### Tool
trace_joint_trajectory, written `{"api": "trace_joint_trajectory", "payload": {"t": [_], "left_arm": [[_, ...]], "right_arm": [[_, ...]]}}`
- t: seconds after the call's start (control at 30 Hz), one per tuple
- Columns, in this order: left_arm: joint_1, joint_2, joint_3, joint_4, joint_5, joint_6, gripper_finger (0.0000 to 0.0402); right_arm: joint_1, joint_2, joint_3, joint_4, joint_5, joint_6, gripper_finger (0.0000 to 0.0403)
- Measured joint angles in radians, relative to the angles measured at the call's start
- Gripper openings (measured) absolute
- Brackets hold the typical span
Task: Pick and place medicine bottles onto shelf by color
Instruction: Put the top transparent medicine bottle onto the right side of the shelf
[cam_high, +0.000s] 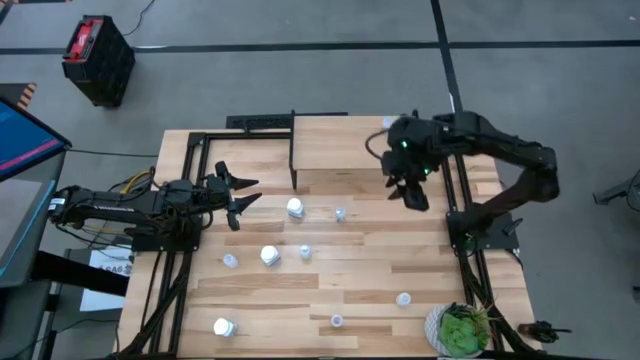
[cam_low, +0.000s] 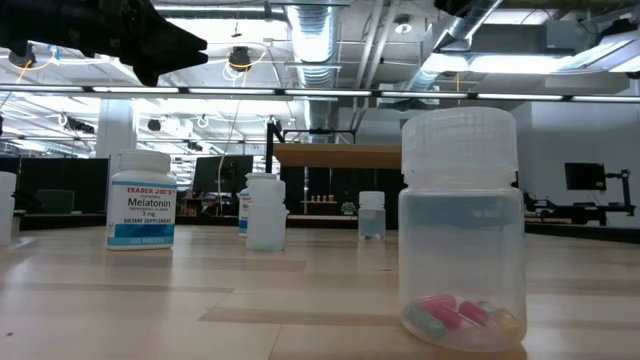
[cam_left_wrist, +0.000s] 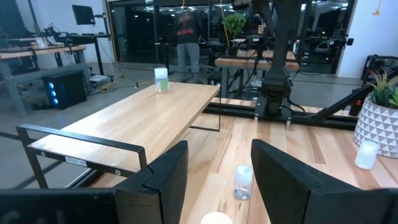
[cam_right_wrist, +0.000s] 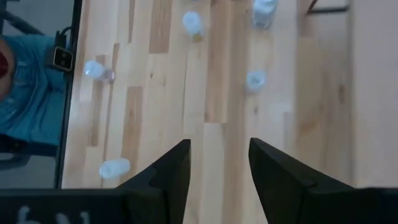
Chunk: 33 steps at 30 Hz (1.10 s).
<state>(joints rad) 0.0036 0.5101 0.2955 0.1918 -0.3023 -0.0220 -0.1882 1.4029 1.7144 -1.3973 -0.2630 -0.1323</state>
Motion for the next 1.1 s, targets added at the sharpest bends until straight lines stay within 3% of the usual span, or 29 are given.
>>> {"api": "trace_joint_trajectory", "payload": {"t": [0.2,0.37,0.6,0.8,1.1], "left_arm": [[0.0,0.0,0.0,0.0,0.0,-0.005,0.0165],[0.0,0.0,0.0,0.0,0.0,-0.008,0.0165],[0.0,0.0,0.0,-0.001,0.0,-0.023,0.0165],[0.0,0.0,0.0,-0.002,0.0,-0.022,0.0165],[0.0,0.0,0.0,-0.024,0.0,-0.023,0.0165]], "right_arm": [[0.053,-0.125,-0.292,0.27,0.027,0.109,0.0173],[0.087,-0.148,-0.441,0.545,0.112,0.163,0.0167],[0.113,-0.044,-0.495,0.656,0.118,0.178,0.0164],[0.13,0.081,-0.494,0.733,0.222,0.184,0.0161],[0.129,0.171,-0.493,0.741,0.267,0.158,0.015]]}}
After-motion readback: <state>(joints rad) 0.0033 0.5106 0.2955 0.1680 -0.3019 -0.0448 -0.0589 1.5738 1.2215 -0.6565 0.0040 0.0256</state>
